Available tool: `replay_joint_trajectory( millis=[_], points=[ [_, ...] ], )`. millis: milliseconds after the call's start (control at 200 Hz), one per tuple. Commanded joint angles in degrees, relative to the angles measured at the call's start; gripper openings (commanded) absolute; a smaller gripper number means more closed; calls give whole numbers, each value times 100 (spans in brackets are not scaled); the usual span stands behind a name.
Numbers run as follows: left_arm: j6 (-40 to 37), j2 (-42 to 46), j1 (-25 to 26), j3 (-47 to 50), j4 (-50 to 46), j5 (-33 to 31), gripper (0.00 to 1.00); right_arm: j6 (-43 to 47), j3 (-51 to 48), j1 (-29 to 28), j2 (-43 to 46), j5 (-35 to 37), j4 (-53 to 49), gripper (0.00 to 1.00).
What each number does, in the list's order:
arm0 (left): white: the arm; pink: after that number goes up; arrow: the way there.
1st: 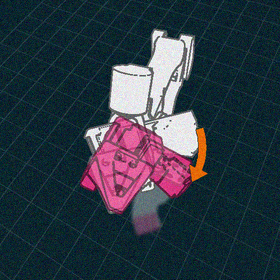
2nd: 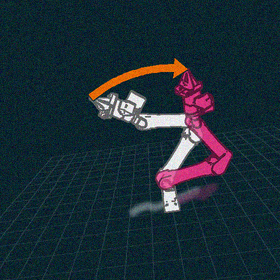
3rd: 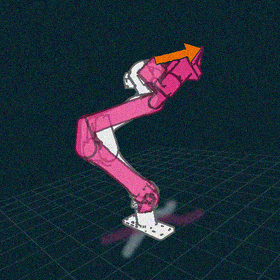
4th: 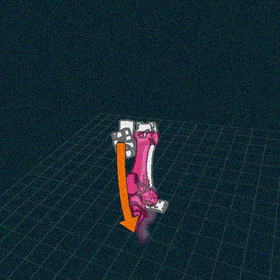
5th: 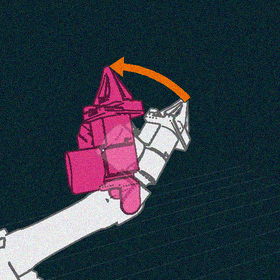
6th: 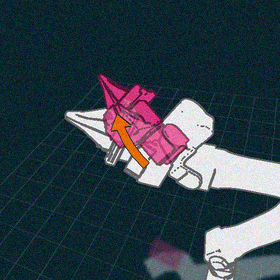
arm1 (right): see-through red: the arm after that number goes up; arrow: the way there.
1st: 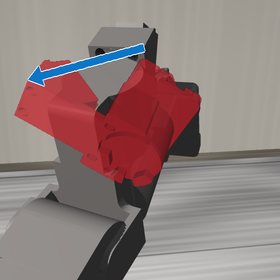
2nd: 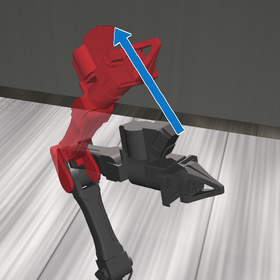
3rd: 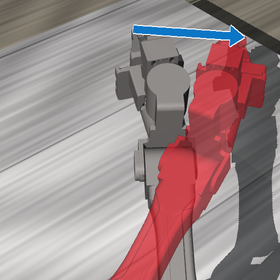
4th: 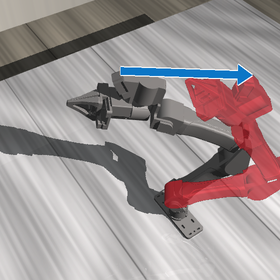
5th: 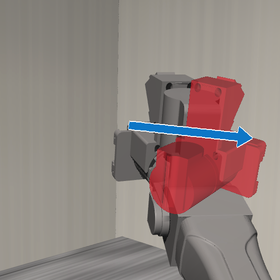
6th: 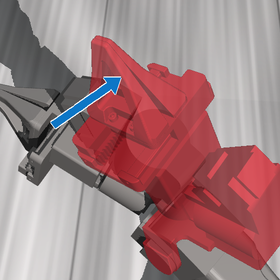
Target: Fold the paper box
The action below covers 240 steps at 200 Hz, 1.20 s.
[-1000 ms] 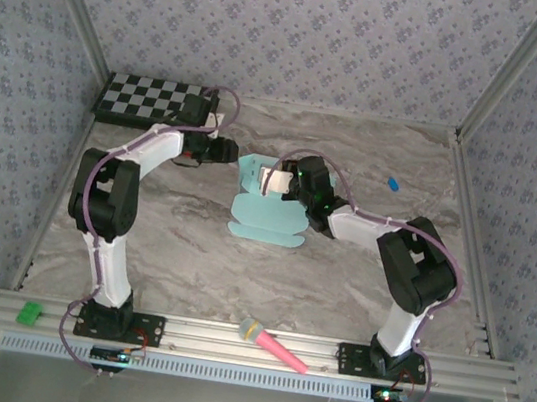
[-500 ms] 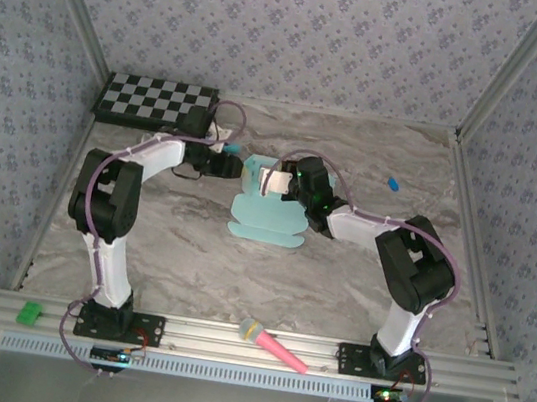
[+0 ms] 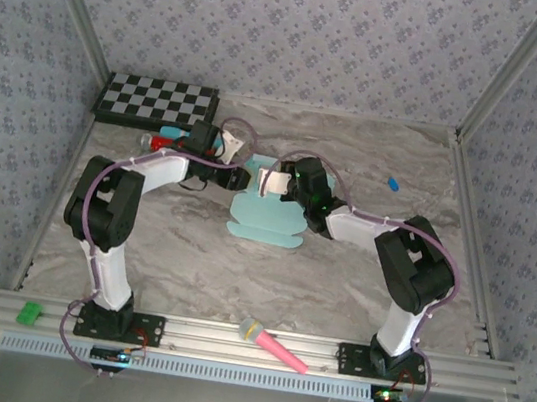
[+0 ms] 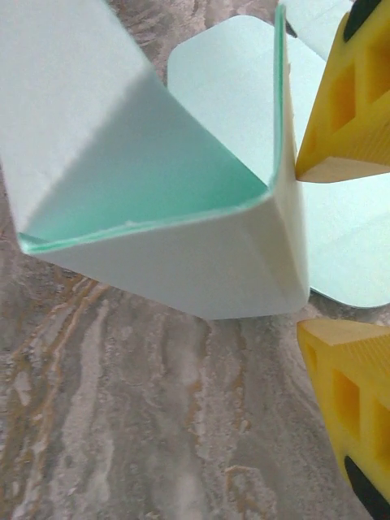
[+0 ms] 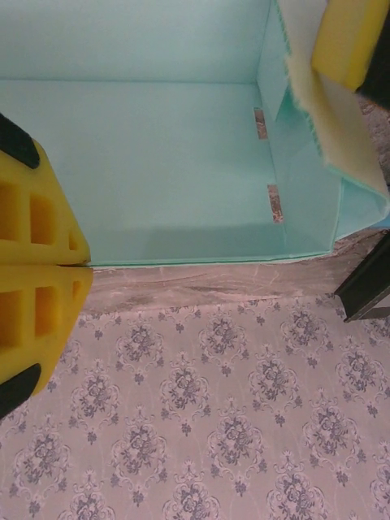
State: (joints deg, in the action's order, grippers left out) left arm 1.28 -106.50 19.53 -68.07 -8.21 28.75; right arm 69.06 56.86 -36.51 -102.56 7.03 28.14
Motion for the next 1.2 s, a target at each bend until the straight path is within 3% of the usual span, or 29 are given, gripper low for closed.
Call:
replay_joint_trajectory(
  millis=[0,445,680,1194],
  points=[
    [-205,132,20,26,481,-191,48,100,48,-75,-99,17,25,0],
    [-213,15,296,292,1263,-514,49,74,65,-145,-150,0,-37,0],
    [-137,-46,358,382,1538,-737,34,38,19,-164,-158,-17,-41,0],
    [13,-151,570,648,2475,-1359,34,-42,-29,-223,-192,-43,-74,0]
  ],
)
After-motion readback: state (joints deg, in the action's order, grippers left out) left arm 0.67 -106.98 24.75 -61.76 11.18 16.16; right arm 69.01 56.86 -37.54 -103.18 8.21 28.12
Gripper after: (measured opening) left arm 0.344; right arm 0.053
